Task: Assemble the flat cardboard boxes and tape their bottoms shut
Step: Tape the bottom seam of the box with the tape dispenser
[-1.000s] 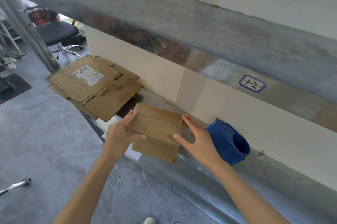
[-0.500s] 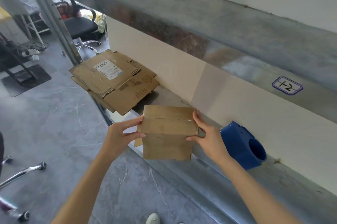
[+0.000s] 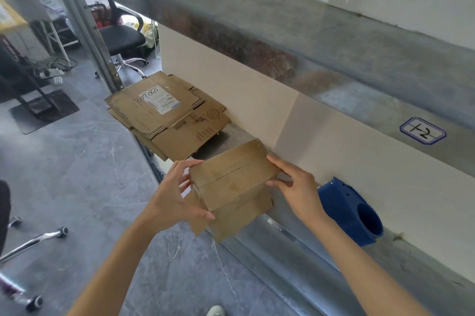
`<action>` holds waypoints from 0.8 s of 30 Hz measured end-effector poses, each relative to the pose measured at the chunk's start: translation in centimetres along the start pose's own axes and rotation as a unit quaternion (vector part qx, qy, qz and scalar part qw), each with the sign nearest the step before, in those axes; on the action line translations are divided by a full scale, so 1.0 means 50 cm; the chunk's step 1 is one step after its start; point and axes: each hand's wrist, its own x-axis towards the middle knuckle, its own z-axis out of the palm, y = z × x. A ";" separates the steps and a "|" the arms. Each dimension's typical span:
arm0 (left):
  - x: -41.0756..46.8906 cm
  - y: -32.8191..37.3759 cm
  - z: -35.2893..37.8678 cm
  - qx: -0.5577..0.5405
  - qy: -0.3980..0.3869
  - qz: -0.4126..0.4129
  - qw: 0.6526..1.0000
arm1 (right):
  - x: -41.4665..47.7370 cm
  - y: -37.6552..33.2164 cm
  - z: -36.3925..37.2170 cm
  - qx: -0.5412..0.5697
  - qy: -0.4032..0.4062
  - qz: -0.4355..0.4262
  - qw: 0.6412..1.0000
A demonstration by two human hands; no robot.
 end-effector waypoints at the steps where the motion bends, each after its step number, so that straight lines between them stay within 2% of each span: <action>1: -0.004 0.003 0.008 0.002 0.023 0.013 1.000 | 0.003 -0.006 0.002 -0.004 0.011 -0.007 1.000; 4: -0.013 0.011 0.039 0.004 0.077 0.034 0.996 | 0.006 -0.028 0.006 -0.029 0.041 -0.024 0.998; 8: -0.025 0.013 0.094 0.003 0.156 -0.013 0.988 | -0.014 -0.056 0.020 -0.074 0.040 -0.023 0.996; 13: -0.041 -0.001 0.181 -0.035 0.212 -0.029 0.976 | -0.053 -0.067 0.041 -0.043 -0.025 0.047 0.998; 17: -0.030 -0.006 0.210 -0.031 0.210 -0.022 0.977 | -0.065 -0.053 0.025 -0.060 -0.104 0.075 0.990; 20: -0.019 -0.009 0.215 -0.033 0.170 0.008 0.985 | -0.067 -0.038 0.006 -0.121 -0.147 0.066 0.979; 24: -0.005 -0.008 0.218 0.003 0.116 0.039 0.993 | -0.060 -0.028 -0.011 -0.082 -0.112 0.044 0.989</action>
